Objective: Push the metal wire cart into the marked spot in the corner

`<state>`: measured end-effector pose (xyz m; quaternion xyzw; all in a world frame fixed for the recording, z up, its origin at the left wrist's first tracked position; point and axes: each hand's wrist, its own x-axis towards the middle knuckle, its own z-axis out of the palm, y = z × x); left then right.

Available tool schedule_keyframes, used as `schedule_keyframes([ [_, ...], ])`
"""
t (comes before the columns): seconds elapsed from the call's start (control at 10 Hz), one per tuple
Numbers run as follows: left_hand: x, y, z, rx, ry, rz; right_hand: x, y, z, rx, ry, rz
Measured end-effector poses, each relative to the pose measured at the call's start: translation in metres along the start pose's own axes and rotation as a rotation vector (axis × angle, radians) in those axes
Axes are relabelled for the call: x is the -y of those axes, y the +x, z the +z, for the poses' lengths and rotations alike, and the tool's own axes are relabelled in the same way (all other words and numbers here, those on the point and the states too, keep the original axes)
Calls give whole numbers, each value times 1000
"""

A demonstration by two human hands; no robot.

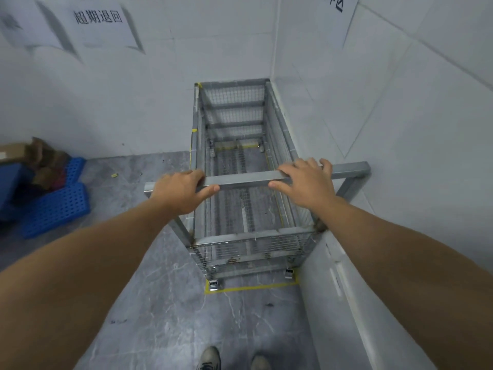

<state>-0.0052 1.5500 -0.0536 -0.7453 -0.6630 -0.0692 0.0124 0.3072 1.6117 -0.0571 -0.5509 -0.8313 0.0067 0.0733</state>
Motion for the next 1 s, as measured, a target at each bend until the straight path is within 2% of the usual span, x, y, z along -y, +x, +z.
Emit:
schedule_keyframes([
  [0.2,-27,7,11,-89,84,13,-15,-8,21,-237,-26,-63],
  [0.4,-14,12,30,-234,214,97,-24,0,38,-429,-106,-116],
  [0.5,-15,8,27,-197,183,98,-20,-4,30,-344,-79,-102],
  [0.7,-37,-1,4,37,99,-84,-10,-6,1,3,17,-7],
  [0.8,-53,-11,-7,59,14,-146,-7,-7,-9,113,62,42],
  [0.9,-67,-28,-28,24,-1,-134,-6,-19,-24,97,121,43],
  [1.0,-75,-39,-52,-105,-3,-95,4,-26,-45,13,186,20],
])
